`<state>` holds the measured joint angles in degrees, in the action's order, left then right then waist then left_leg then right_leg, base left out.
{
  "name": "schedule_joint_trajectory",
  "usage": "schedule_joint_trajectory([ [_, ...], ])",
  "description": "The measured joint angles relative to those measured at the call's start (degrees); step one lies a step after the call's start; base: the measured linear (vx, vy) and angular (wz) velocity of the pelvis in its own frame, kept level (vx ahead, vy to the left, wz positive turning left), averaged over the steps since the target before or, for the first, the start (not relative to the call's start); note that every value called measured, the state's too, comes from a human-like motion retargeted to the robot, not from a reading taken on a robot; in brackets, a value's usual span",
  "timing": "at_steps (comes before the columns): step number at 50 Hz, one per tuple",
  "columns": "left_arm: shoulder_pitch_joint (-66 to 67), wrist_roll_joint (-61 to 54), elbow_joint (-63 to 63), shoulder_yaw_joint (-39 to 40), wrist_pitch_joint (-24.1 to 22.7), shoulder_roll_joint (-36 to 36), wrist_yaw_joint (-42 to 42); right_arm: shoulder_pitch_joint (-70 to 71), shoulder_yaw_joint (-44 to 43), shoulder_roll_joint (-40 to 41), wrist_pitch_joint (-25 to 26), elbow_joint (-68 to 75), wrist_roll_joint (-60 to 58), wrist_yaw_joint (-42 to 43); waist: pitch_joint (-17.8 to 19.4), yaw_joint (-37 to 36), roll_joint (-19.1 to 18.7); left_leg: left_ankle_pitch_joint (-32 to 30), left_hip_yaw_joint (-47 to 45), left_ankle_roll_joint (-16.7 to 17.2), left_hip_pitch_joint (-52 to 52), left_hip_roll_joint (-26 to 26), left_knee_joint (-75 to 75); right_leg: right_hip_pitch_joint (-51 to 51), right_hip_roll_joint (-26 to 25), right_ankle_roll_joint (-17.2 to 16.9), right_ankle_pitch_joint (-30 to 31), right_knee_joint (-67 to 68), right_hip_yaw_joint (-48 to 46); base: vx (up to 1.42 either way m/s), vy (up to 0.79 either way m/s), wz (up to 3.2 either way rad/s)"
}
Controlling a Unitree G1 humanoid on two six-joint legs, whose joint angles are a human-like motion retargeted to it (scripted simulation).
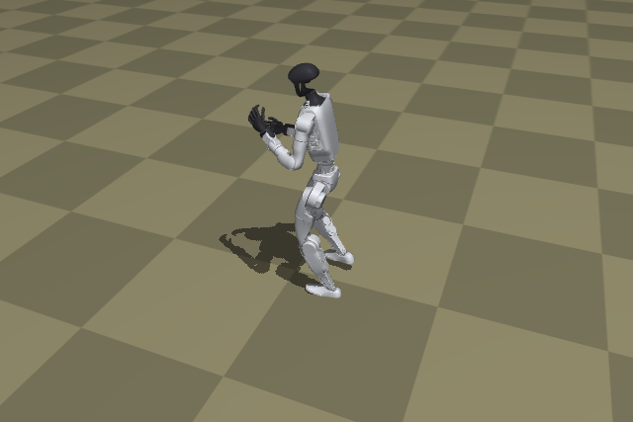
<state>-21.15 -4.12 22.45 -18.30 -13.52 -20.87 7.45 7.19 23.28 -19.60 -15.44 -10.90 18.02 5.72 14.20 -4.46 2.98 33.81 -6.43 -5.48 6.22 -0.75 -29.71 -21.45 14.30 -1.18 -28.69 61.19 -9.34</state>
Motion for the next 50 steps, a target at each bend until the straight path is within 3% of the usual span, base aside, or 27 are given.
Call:
schedule_joint_trajectory([
  [3,22.56,-10.36,1.6,6.58,-0.47,-8.22,-3.45,5.1,0.82,3.21,-0.59,-7.99,3.76,-0.13,-3.55,-5.18,1.21,-11.95,-1.53,-0.51,0.32,-0.2,11.92,6.49,-5.11,-0.92,3.49,-5.66,2.88,-0.67,-0.05,-0.75],
  [7,47.71,-19.2,0.03,16.54,-0.18,-15.79,-11.38,3.61,2.91,5.02,-2.45,-17.46,10.79,-2.72,-9.6,-9.46,3.0,-27.74,-0.59,1.19,4.95,-0.55,23.18,15.17,-13.52,-3.69,17.5,-26.36,12.24,-0.73,-0.1,-0.11],
  [9,54.58,-21.79,-0.26,19.8,-0.17,-16.78,-13.44,2.52,3.9,4.1,-2.74,-19.96,11.77,-4.12,-10.35,-10.84,4.85,-27.58,-2.27,1.55,7.18,-2.01,24.11,18.94,-12.69,-4.63,18.71,-37.68,15.94,-0.81,-0.07,0.2],
  [12,56.41,-23.27,-0.62,21.87,0.01,-15.45,-14.18,2.44,5.75,2.65,-1.75,-19.86,11.02,-5.43,-8.42,-11.46,8.4,-20.17,-7.54,-0.88,10.68,-4.22,13.57,21.08,-7.14,-6.06,10.78,-48.27,16.16,-0.9,-0.03,0.34],
  [16,42.85,-15.26,-4.3,16.88,0.68,-7.2,-9.73,0.43,7.79,0.55,0.23,-10.15,10.52,-4.06,-4.42,-10.79,6.83,-8.42,-10.5,-3.71,14.22,0.4,-15.77,15.2,-6.04,-4.28,4.01,-44.2,14.78,-0.92,0.0,-0.1],
  [20,21.35,3.35,-5.68,9.83,3.48,1.44,-0.04,-8.77,4.59,-0.34,2.14,-4.55,8.86,-0.8,-2.14,-3.21,5.83,-2.92,-7.07,-3.05,9.27,1.87,-25.73,8.48,-7.29,-3.8,6.1,-39.14,12.96,-0.87,-0.01,0.58],
  [25,-4.54,15.83,-3.25,1.3,5.33,1.16,6.03,-24.16,-4.0,-9.78,3.92,-9.79,14.59,-6.53,-5.81,13.23,5.79,-8.79,1.22,2.63,-1.25,-0.76,-11.24,7.42,-4.34,-4.36,18.95,-50.17,5.32,-0.86,0.17,1.52],
  [27,-14.29,16.49,-2.89,-2.34,4.4,0.94,6.18,-28.41,-6.95,-12.78,4.51,-10.36,13.66,-8.12,-6.64,16.8,5.42,-9.72,4.72,4.01,-5.93,-1.63,-1.37,6.48,-3.49,-6.41,25.09,-54.2,4.66,-0.94,0.31,0.87],
  [29,-23.93,15.76,-2.71,-6.53,3.19,1.28,7.85,-29.66,-7.72,-13.89,4.27,-9.79,12.6,-7.71,-5.48,18.0,4.81,-6.95,6.3,4.41,-10.31,-1.61,8.43,5.52,-3.26,-8.97,27.66,-56.01,5.41,-0.98,0.35,0.26],
  [32,-36.45,13.61,-2.84,-12.15,2.16,0.73,12.16,-24.81,-4.15,-12.33,3.46,-6.5,11.31,-2.78,-0.92,16.66,3.7,-2.39,4.99,2.1,-12.76,-1.2,15.53,4.56,-2.08,-9.72,23.78,-50.03,2.58,-1.02,0.34,-0.18],
  [35,-40.51,13.92,-2.33,-13.49,2.66,-2.8,14.35,-14.39,1.77,-7.01,2.63,-1.84,10.42,4.74,3.42,13.14,1.41,-1.52,2.79,-0.97,-7.43,0.18,9.01,1.9,0.98,-4.74,13.57,-27.92,-3.9,-0.99,0.28,-0.41],
  [38,-27.89,11.14,1.93,-11.09,1.52,-8.15,14.48,-5.63,4.93,-1.23,0.18,-3.8,10.63,8.59,2.93,7.46,-1.29,-5.86,-0.34,-0.42,-2.65,1.83,8.41,-0.24,0.35,-1.23,5.89,-6.58,-1.57,-0.84,0.15,-0.91],
  [40,-12.36,4.69,5.21,-8.05,-1.9,-12.72,12.47,-0.66,5.96,3.03,-2.29,-8.28,13.32,3.69,0.89,3.3,-2.23,-12.2,-2.77,-0.31,-2.03,2.83,14.42,1.29,-3.12,-0.7,5.14,-0.78,1.67,-0.78,0.02,-1.22],
  [42,4.96,-2.41,6.09,-3.54,-2.75,-17.12,12.37,4.55,5.27,6.69,-1.66,-11.41,9.46,8.19,-1.8,-0.29,-2.25,-21.66,-4.24,0.06,-0.76,3.89,20.71,5.09,-6.82,-0.29,9.61,-2.27,3.66,-0.81,-0.09,-1.0],
  [45,32.59,-9.89,4.9,7.64,-4.0,-21.03,6.61,10.81,4.11,10.35,-1.92,-16.6,6.69,6.0,-6.24,-4.65,-1.44,-33.15,-6.01,3.51,3.2,5.68,26.52,11.93,-11.26,-0.9,22.5,-13.11,6.28,-0.86,-0.16,-0.72],
  [47,47.48,-15.61,3.54,14.95,-4.4,-20.41,2.17,14.5,4.29,10.88,-3.16,-20.02,6.29,5.47,-7.45,-7.18,0.24,-32.16,-9.15,4.75,5.71,5.48,26.25,17.33,-11.11,-2.29,23.15,-25.24,8.46,-0.92,-0.17,-0.36],
  [50,59.91,-23.39,2.44,22.06,-4.29,-18.43,-1.89,19.53,4.84,10.24,-4.73,-24.25,7.91,6.0,-6.56,-10.05,4.96,-23.64,-13.65,0.46,10.68,2.99,14.37,21.66,-5.83,-3.54,10.28,-39.84,9.21,-1.0,-0.15,-0.08],
])
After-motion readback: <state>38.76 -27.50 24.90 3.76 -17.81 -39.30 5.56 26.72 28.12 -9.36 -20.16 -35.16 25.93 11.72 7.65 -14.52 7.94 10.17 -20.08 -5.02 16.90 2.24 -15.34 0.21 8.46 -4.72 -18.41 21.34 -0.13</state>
